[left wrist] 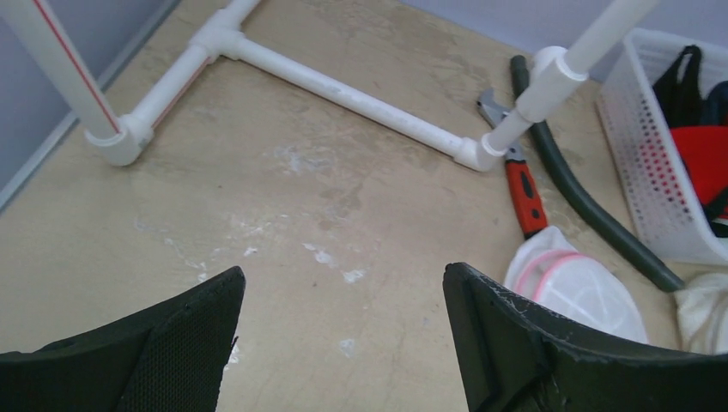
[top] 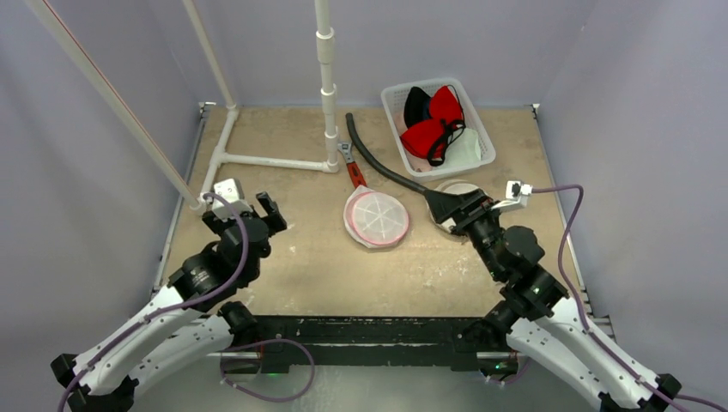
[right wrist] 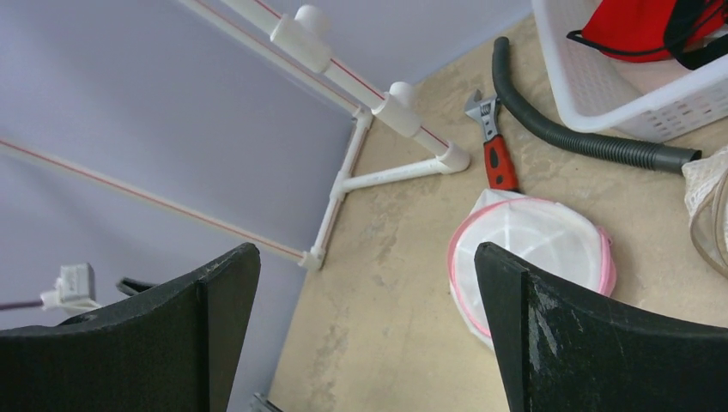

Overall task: Unzip the laundry bag and remove the bra
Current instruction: Reset both arms

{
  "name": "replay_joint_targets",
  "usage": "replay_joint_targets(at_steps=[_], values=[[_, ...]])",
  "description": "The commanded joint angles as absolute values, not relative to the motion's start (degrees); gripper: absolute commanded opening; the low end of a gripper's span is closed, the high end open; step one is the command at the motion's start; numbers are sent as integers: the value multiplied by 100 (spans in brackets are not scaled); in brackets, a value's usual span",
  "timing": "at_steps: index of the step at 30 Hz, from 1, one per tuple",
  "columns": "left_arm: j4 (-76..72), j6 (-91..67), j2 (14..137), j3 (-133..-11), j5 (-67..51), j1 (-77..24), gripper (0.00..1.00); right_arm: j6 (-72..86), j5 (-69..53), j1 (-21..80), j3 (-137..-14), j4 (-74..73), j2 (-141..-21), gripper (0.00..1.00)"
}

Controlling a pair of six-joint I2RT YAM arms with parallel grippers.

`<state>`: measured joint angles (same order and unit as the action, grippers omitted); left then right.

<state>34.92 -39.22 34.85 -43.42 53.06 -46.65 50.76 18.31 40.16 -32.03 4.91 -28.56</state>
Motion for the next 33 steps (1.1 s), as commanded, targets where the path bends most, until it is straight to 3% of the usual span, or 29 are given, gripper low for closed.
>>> replay_joint_targets(at_steps=[1, 5, 9, 14, 18, 23, 27, 33], values=[[3236, -3782, 3787, -4039, 6345, -4682, 85, 5403, 2265, 4008, -3178, 1256, -2900, 98], [2725, -3348, 3901, -3621, 6780, -4678, 86, 4476, 2187, 4013, -3212, 1799, -3220, 98], [320, -1608, 3265, -2527, 7000, -4653, 88, 3281, 1705, 4011, -3392, 1925, -3767, 98], [-2479, 209, 3202, -1348, 6459, -4517, 89, 3507, 1429, 4014, -3332, 2159, -4005, 98], [-3472, 133, 4479, -1183, 6315, -3737, 89, 3411, 1437, 4016, -3127, 2719, -3902, 98], [-4022, -1113, 5615, -1072, 6345, -2628, 90, 3011, 1361, 4010, -3150, 2472, -3743, 98], [-4292, -1607, 6401, -879, 6612, -2474, 91, 2878, 1452, 4009, -3114, 2210, -3349, 98], [-5377, -1141, 7239, -978, 6223, -2383, 93, 2842, 1174, 4008, -2910, 2036, -2978, 98]])
